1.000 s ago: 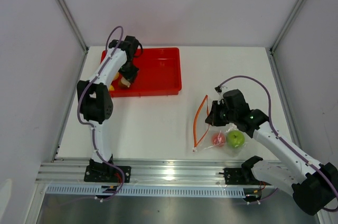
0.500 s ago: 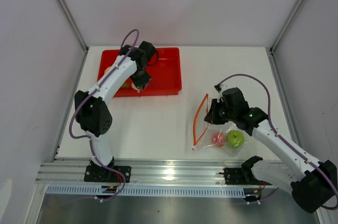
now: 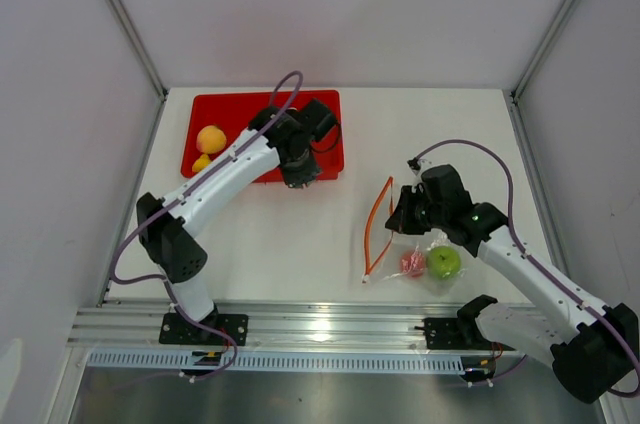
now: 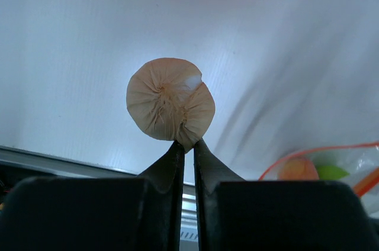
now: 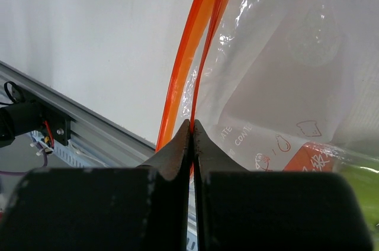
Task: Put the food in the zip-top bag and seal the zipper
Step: Pick up the fake fruit from the bin, then place the fake fruit in the zipper food storage bag.
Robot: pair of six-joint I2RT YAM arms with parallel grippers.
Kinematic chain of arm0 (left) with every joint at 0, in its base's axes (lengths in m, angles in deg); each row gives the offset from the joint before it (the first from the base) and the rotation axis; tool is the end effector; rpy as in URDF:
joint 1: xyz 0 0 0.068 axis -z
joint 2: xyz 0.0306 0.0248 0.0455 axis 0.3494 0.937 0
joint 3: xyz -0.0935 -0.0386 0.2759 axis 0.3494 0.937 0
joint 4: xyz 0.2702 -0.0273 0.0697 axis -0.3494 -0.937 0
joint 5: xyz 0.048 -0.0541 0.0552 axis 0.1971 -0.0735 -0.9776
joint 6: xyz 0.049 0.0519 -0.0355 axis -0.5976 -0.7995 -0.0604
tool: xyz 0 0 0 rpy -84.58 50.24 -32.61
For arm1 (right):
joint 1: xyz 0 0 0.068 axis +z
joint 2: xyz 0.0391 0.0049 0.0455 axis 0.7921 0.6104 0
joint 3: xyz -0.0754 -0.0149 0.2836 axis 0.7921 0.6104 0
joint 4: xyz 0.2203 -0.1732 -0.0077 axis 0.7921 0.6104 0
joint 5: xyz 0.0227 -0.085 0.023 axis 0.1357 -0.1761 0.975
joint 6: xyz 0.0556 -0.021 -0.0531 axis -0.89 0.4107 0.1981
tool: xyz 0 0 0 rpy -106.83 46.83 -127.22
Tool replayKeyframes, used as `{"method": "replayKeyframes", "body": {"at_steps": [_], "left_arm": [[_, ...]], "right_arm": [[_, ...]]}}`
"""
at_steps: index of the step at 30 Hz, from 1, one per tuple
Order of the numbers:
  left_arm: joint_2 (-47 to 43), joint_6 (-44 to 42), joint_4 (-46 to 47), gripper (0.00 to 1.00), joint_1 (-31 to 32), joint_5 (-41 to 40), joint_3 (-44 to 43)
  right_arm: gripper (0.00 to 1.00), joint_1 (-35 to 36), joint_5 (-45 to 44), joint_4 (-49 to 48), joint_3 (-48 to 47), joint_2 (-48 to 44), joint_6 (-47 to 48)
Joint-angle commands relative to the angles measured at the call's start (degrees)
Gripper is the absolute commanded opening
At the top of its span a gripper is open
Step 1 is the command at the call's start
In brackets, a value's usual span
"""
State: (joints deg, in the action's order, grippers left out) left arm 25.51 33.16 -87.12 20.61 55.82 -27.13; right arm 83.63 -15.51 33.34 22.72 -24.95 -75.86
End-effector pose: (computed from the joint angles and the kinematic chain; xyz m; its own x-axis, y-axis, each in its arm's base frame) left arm 0.2944 -0.2291 0.3378 -0.8404 -0.3757 -0.3905 -0.3618 0.9255 -0.1119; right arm 0.2004 0.1377 0.2610 -0.8204 0.0407 -0.5703 -0.2782 0.8430 0.4604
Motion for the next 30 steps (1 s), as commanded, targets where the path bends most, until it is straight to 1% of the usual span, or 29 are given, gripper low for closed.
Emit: {"method": "replayKeyframes", "body": {"at_steps": [1, 2, 5, 13, 23, 30], "left_arm": [[-2.5, 2.3, -1.4, 0.1, 4.3, 1.2, -0.2], [-2.3, 2.8, -1.2, 0.1, 6.1, 1.5, -0.3], [-1.7, 3.6, -1.1, 0.1, 9.0, 2.2, -0.8], [1.1, 4.2, 0.1, 0.09, 14.6, 5.2, -3.0], [3.9, 4.8, 0.9, 0.09, 19.1, 7.6, -7.3], [6.0, 4.9, 2.6, 0.09, 20.9, 9.8, -8.1]], "right_arm": [[0.0, 0.0, 1.3, -2.0, -2.9, -0.7, -1.8], [0.0, -0.1, 1.4, -2.0, -2.9, -0.8, -1.9], [0.0, -0.1, 1.7, -1.9, -3.0, -1.4, -2.5], [0.0, -0.3, 2.0, -1.7, -3.0, -2.5, -3.3], [0.0, -0.5, 2.6, -2.3, -2.9, -2.6, -3.9], [0.0, -0.7, 3.2, -1.9, -3.0, -3.8, -4.1]]}}
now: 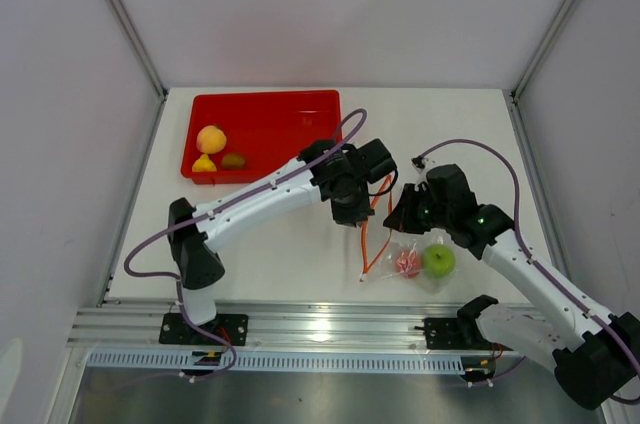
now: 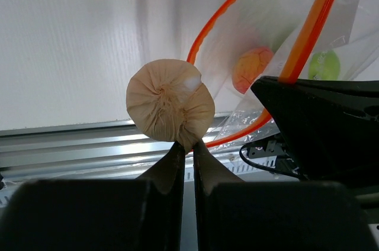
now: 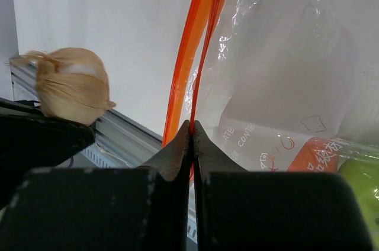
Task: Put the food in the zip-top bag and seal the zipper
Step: Place the fake fruit in the zipper food storage bag.
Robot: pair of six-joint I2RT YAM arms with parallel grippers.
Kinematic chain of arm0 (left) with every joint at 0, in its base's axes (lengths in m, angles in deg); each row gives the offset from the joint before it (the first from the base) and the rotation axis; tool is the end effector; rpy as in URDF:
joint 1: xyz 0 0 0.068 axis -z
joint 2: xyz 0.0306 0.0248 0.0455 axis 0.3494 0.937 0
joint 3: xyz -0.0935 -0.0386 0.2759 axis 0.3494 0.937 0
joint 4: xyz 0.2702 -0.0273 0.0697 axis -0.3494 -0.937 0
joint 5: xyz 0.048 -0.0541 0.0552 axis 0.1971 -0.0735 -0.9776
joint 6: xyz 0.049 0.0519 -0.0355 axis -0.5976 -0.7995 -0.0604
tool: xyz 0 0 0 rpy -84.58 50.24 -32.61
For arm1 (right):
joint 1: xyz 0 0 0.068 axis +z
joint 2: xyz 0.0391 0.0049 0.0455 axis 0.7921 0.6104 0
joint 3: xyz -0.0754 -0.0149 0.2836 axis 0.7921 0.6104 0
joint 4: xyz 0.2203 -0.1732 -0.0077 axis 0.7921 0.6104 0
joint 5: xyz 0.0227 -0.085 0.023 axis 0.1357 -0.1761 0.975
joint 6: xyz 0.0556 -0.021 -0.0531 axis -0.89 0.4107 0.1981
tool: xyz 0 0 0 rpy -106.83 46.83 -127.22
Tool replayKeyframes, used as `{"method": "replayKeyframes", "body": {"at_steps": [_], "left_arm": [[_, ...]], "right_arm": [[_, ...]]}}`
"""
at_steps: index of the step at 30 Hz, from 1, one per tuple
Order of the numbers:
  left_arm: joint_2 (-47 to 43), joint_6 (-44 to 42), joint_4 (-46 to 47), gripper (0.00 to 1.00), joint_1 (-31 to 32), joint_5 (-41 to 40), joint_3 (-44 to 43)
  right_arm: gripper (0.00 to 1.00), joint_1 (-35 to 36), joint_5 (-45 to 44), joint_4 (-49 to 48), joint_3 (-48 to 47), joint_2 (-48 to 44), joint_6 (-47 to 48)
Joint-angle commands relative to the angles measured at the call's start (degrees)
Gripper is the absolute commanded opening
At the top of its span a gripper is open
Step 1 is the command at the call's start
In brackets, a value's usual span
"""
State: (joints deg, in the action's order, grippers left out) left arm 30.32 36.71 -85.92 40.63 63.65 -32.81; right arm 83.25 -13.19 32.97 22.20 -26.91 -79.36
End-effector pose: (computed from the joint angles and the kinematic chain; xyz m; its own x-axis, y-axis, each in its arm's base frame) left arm 0.2036 -0.3447 0.3359 -0.9523 -0.1193 -0.2809 -0.0564 0.9734 -0.2221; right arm 0.1962 0.1365 0.2730 -0.8224 0.0999 -0.5600 -0.2613 0.8081 0.5279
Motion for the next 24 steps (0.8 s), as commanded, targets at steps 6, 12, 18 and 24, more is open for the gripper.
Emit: {"method": "replayKeyframes", "body": {"at_steps": [6, 12, 18, 24], "left_arm": [[3.4, 0.1, 3.2, 0.08, 2.1, 4.0, -3.7], [4.9, -0.6, 4.2, 0.09, 3.1, 5.1, -4.9], [6.2, -1.6, 5.1, 0.16, 3.5, 6.2, -4.8], [6.7, -2.5, 5.7, 0.46, 3.6, 6.4, -4.9]], "right_arm": [[0.0, -0.8, 1.1, -0.9, -2.7, -3.1, -0.9], [0.0, -1.3, 1.5, -0.8, -2.6, -3.6, -1.2], [0.0, -1.3, 1.6, -0.7, -2.4, -4.1, -1.2], [0.0, -1.4, 1.5, -0.5, -2.4, -4.4, -1.3]]}}
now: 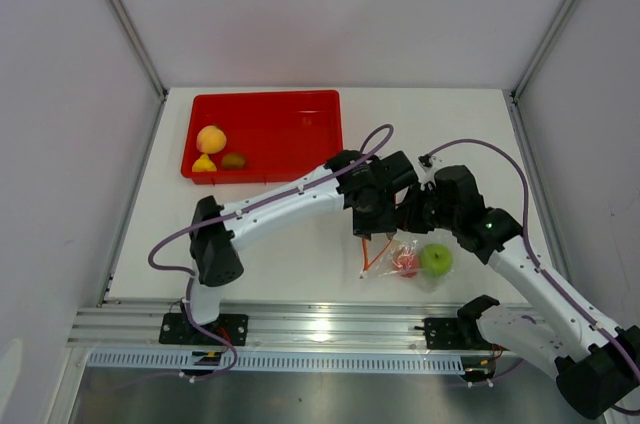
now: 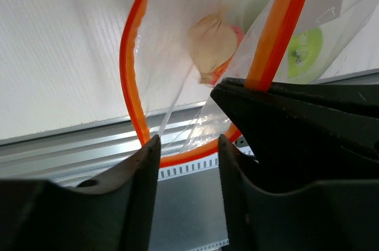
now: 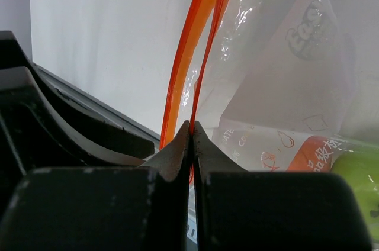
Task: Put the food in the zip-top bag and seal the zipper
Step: Place the fake fruit in the zipper food storage bag.
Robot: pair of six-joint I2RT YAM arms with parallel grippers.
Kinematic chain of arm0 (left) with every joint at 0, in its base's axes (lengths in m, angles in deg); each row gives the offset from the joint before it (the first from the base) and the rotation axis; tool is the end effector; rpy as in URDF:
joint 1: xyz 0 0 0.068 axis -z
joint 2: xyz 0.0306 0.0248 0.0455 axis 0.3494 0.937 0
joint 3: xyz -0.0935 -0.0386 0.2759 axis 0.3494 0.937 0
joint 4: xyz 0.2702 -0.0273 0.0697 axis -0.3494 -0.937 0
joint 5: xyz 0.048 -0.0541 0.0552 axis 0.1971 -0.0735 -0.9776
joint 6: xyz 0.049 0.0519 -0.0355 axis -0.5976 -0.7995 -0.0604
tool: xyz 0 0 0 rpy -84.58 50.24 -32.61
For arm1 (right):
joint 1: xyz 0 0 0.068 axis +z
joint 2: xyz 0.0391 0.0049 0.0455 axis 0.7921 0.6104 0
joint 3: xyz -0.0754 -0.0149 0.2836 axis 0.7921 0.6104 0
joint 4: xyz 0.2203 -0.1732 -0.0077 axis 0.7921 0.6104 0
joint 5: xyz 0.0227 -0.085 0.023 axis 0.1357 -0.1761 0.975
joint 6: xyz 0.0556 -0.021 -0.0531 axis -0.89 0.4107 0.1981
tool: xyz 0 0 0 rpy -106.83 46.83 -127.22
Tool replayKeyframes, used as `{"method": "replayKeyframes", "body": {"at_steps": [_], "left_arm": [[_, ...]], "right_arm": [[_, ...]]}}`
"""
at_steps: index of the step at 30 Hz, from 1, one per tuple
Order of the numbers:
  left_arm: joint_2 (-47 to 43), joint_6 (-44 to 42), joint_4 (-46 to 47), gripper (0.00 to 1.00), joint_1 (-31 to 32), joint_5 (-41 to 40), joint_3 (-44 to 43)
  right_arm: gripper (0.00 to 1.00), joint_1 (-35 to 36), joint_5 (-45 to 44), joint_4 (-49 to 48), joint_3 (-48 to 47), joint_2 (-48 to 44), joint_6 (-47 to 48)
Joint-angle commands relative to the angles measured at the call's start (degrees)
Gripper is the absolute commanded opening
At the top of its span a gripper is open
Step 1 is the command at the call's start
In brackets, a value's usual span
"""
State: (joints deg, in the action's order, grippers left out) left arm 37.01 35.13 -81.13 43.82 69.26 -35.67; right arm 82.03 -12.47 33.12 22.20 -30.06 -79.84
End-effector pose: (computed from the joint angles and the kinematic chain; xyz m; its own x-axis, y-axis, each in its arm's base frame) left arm 0.1950 -0.3935 0.3078 -0.9771 -0.0218 -0.2117 0.0370 0.9621 -0.2702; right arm 0.1904 0.1283 0.2846 -0.7997 0.1351 -0.5850 -0.2674 0.7923 0.5484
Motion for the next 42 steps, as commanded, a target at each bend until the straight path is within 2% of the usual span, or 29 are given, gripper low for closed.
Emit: {"method": "replayKeyframes", "body": {"at_steps": [1, 6, 11, 18, 22, 26, 31, 37, 40, 42], "left_arm": [[0.0, -1.0, 0.9, 0.48, 0.4, 0.6, -2.1], [-1.1, -1.7, 0.4, 0.53, 0.4, -1.0, -2.7], [-4.1, -3.5, -1.4, 0.58, 0.4, -8.0, -2.7], [-10.1, -0.3, -7.4, 0.8, -0.9, -23.1, 1.7], [-11.2, 1.7, -11.4, 0.85, -4.3, -27.3, 3.3], [-12.3, -1.1, -10.4, 0.91, -11.7, -27.1, 7.5], [-14.3, -6.1, -3.5, 1.0, -20.1, -27.4, 10.6], [-14.2, -12.3, 2.9, 0.99, -31.9, -27.2, 11.2], [-12.2, -15.1, 7.9, 0.99, -39.5, -25.0, 11.2], [-10.8, -15.3, 9.4, 1.0, -42.2, -22.1, 10.1]], "right_arm": [[0.0, -0.1, 0.7, -0.6, -2.4, -1.6, -0.7], [0.0, -0.1, 0.7, -0.3, -2.4, -1.6, -0.5], [0.0, -0.2, 0.3, 0.1, -2.4, -1.7, -0.2], [0.0, -0.2, -0.8, 1.5, -2.3, -2.3, 0.7], [0.0, -0.2, -1.0, 1.9, -2.4, -2.1, 1.1], [0.0, -0.2, -1.3, 1.6, -2.6, -1.7, 1.2], [0.0, -0.2, -1.1, 0.9, -2.5, -0.7, 1.2], [0.0, -0.1, -1.2, 0.7, -2.3, -0.4, 1.5], [0.0, -0.2, -1.4, 0.3, -1.8, 0.1, 2.0], [0.0, -0.1, -1.1, 0.0, -1.5, 0.6, 2.4]]}}
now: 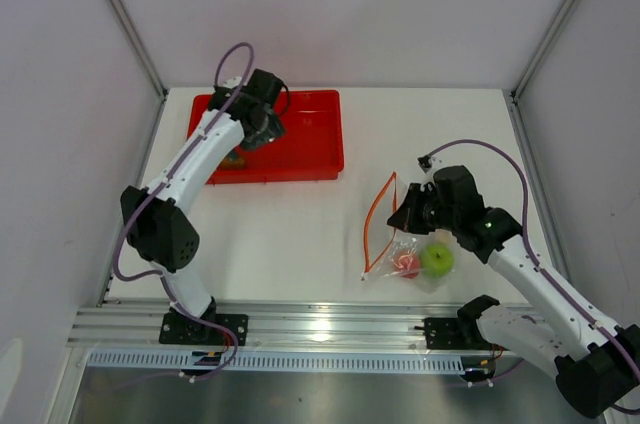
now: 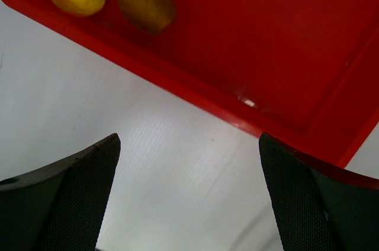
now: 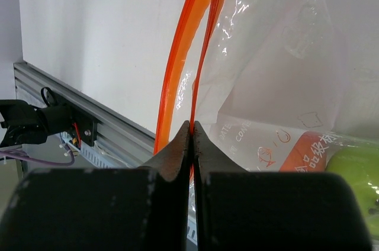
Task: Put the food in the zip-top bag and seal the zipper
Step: Place the fake fruit in the zipper food storage bag, then pick up the fake fruit from the bin.
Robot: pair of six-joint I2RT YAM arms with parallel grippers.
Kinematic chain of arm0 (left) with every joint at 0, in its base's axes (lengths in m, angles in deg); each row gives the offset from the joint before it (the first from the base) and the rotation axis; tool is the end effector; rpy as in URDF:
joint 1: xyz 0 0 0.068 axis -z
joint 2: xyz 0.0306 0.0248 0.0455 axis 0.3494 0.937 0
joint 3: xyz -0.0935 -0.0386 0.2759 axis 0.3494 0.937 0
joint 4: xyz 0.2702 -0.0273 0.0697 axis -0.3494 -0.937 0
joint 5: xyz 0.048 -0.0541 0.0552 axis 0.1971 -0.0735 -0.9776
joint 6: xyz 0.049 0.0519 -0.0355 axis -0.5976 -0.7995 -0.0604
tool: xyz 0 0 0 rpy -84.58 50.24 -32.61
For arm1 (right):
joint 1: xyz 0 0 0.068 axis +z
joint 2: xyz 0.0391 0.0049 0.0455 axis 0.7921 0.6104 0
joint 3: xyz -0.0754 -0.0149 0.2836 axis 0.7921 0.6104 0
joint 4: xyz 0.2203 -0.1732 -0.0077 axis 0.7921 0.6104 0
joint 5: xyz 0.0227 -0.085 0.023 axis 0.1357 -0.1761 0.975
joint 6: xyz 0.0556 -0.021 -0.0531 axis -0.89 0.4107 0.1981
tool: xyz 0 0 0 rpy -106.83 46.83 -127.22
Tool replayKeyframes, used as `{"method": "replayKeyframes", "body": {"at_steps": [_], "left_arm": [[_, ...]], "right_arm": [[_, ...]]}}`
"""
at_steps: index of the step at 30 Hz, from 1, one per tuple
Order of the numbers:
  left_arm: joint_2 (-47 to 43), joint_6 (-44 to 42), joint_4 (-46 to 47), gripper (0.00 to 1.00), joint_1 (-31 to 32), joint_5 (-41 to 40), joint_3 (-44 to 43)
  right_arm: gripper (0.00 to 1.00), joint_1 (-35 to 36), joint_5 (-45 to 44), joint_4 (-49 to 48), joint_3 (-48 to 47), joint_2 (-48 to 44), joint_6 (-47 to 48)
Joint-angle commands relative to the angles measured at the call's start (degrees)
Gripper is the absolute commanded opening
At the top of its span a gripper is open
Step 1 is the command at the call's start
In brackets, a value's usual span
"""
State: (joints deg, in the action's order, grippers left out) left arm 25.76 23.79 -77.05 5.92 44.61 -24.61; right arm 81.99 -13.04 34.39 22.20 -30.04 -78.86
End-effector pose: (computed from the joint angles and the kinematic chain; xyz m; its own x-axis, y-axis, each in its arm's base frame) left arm 0.3656 -0.1444 0.3359 -0.6755 -0.4342 -0.5960 -0.5103 0.8587 -0.0473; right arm 0.1893 0.1267 0.2820 -0.8037 0.1186 -0.5831 -0.2654 0.8056 0.5296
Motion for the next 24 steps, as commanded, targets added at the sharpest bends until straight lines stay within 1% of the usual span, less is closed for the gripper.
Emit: {"method": "replayKeyframes", "body": {"at_steps": [1, 4, 5, 6, 7, 8, 9, 10, 12, 14, 16, 20, 24], "left_arm": [[1.2, -3.3, 5.7, 1.0, -6.2, 2.5, -1.2], [5.3, -2.1, 6.5, 0.99, -9.1, 4.4, -3.0], [8.1, -1.8, 6.2, 0.99, -11.5, 5.4, -4.6], [9.8, -1.7, 5.0, 0.99, -12.7, 8.9, -6.7], [11.4, -1.1, 4.2, 1.0, -15.0, 10.6, -9.2], [14.7, -0.4, 3.0, 0.99, -16.2, 11.7, -10.5], [16.1, 0.3, 2.3, 1.0, -17.1, 13.7, -12.6], [17.3, 0.5, 2.6, 1.0, -18.7, 14.6, -13.9], [20.8, 1.3, 3.7, 0.99, -19.9, 16.9, -16.3], [23.5, 2.6, 1.9, 0.99, -21.4, 16.9, -18.6], [27.0, 4.3, -0.8, 1.0, -22.4, 16.7, -23.0], [28.8, 5.2, 0.4, 1.0, -23.0, 19.5, -22.5], [30.1, 7.9, -2.2, 1.0, -23.6, 20.2, -22.2]], "right_arm": [[0.0, -0.1, -0.4, -1.5, -1.4, 0.8, 1.3], [0.0, -0.2, 0.2, -2.3, -0.7, 1.4, 1.5], [0.0, -0.2, 0.3, -2.2, -0.8, 1.5, 1.6], [0.0, -0.2, 0.3, -2.2, -0.9, 1.8, 1.7], [0.0, -0.2, 0.3, -2.0, -1.0, 1.8, 1.8], [0.0, -0.2, 0.3, -1.8, -1.1, 1.7, 1.8], [0.0, -0.2, 0.1, -1.7, -1.1, 1.6, 2.2], [0.0, -0.2, 0.0, -1.7, -1.1, 1.4, 2.2], [0.0, -0.2, -0.2, -1.4, -1.2, 1.4, 2.5], [0.0, -0.3, -0.2, -1.3, -1.3, 1.5, 2.8], [0.0, -0.4, -0.1, -1.1, -1.3, 1.6, 2.8], [0.0, -0.4, -0.1, -1.5, -1.0, 1.9, 2.8], [0.0, -0.4, 0.0, -1.7, -1.1, 2.4, 2.5]]}}
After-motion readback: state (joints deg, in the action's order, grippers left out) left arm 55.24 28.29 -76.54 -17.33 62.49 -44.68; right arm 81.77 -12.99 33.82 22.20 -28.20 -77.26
